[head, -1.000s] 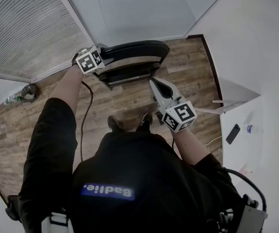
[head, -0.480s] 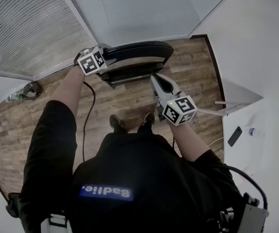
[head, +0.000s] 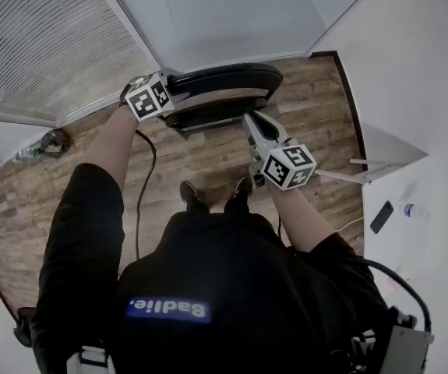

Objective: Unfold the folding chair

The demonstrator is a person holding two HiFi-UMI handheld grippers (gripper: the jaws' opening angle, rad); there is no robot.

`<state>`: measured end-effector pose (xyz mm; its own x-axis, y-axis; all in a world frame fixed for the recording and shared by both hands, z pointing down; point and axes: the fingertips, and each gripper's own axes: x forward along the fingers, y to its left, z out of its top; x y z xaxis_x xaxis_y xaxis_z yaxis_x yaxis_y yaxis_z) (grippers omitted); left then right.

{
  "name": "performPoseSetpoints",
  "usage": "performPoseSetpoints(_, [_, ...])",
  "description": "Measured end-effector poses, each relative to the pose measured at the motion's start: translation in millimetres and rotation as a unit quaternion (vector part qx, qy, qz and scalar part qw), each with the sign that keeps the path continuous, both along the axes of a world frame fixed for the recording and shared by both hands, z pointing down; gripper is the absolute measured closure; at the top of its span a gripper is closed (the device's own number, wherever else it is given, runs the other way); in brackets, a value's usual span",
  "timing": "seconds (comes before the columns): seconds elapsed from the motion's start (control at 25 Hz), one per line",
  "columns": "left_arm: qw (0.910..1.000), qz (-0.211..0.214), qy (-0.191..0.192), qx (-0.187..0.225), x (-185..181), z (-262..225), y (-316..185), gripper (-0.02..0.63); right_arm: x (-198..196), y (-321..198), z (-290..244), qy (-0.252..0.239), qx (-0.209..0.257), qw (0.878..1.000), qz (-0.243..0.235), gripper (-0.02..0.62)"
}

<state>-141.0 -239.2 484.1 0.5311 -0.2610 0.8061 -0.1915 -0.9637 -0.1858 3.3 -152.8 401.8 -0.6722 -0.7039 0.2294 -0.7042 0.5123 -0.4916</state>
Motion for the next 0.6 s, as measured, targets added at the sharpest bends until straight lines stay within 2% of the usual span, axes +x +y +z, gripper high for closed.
performPoseSetpoints(0.6, [1.0,0.006,0.002,0.004,0,3,1,0.505,2,-16,58,-0.05,-0.094,0.993,0.052,0.525])
